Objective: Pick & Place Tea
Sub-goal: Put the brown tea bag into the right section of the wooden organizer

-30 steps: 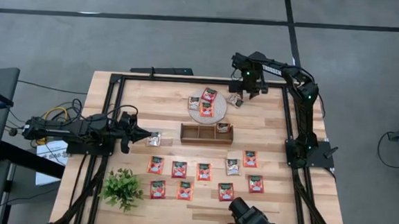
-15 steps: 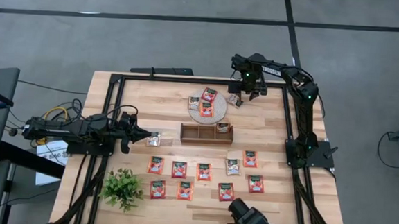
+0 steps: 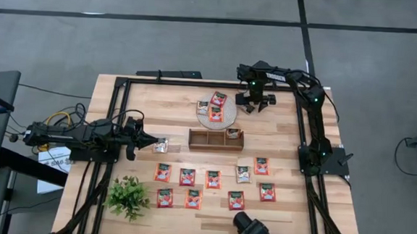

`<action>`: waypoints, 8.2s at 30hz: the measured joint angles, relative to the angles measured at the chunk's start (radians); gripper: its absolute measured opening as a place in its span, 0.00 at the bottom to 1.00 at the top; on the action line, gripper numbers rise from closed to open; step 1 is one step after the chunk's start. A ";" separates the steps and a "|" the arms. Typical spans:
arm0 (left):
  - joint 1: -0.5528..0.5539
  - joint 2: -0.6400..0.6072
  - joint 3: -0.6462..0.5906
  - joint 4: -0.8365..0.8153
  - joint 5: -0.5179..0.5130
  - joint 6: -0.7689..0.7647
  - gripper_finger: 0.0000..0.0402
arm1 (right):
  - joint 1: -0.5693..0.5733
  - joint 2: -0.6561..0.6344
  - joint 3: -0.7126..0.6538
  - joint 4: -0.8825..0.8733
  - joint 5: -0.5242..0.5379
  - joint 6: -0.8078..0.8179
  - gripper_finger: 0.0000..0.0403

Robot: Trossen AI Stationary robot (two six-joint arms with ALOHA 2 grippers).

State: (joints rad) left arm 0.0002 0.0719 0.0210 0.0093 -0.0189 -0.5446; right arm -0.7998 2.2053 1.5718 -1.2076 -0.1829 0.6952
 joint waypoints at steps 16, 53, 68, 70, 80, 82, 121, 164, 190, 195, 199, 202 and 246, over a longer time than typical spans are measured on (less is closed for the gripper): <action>0.000 0.000 0.000 0.000 0.003 -0.024 0.00 | 0.001 0.030 0.047 -0.020 0.002 -0.077 0.26; 0.000 0.000 0.000 0.000 0.003 -0.022 0.00 | -0.005 0.033 0.078 -0.049 0.121 -0.027 0.16; 0.000 0.000 0.000 0.000 0.003 -0.021 0.00 | -0.006 0.032 0.079 -0.024 0.167 -0.022 0.04; 0.000 0.000 0.000 0.000 0.003 -0.021 0.00 | -0.006 0.031 0.079 -0.021 0.167 -0.023 0.01; 0.000 0.000 0.000 0.000 0.003 -0.021 0.00 | -0.006 0.031 0.079 -0.018 0.191 -0.046 0.01; 0.000 0.000 0.000 0.000 0.003 -0.021 0.00 | -0.005 0.031 0.079 -0.022 0.210 -0.050 0.01; 0.000 0.000 0.000 0.000 0.003 -0.024 0.00 | 0.544 -0.445 0.209 -0.304 0.494 -0.653 0.00; 0.000 0.000 0.000 0.000 0.006 -0.025 0.00 | 0.778 -0.236 0.156 -0.136 0.497 -0.749 0.00; 0.000 0.000 0.000 0.000 0.007 -0.026 0.00 | 0.748 -0.236 0.156 -0.184 0.497 -0.702 0.00; 0.000 0.000 0.000 0.000 0.007 -0.026 0.00 | 0.745 -0.236 0.156 -0.183 0.497 -0.702 0.00; 0.000 0.000 0.000 0.000 0.007 -0.026 0.00 | 0.745 -0.236 0.156 -0.166 0.497 -0.703 0.00; 0.000 0.000 0.000 0.000 0.007 -0.026 0.00 | 0.745 -0.237 0.156 -0.152 0.497 -0.703 0.00; 0.000 0.000 0.000 0.000 0.007 -0.025 0.00 | 0.737 -0.238 0.042 -0.033 0.534 -0.651 0.00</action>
State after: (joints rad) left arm 0.0001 0.0723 0.0209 0.0093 -0.0120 -0.5697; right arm -0.0631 1.9671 1.6138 -1.2409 0.3506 0.0444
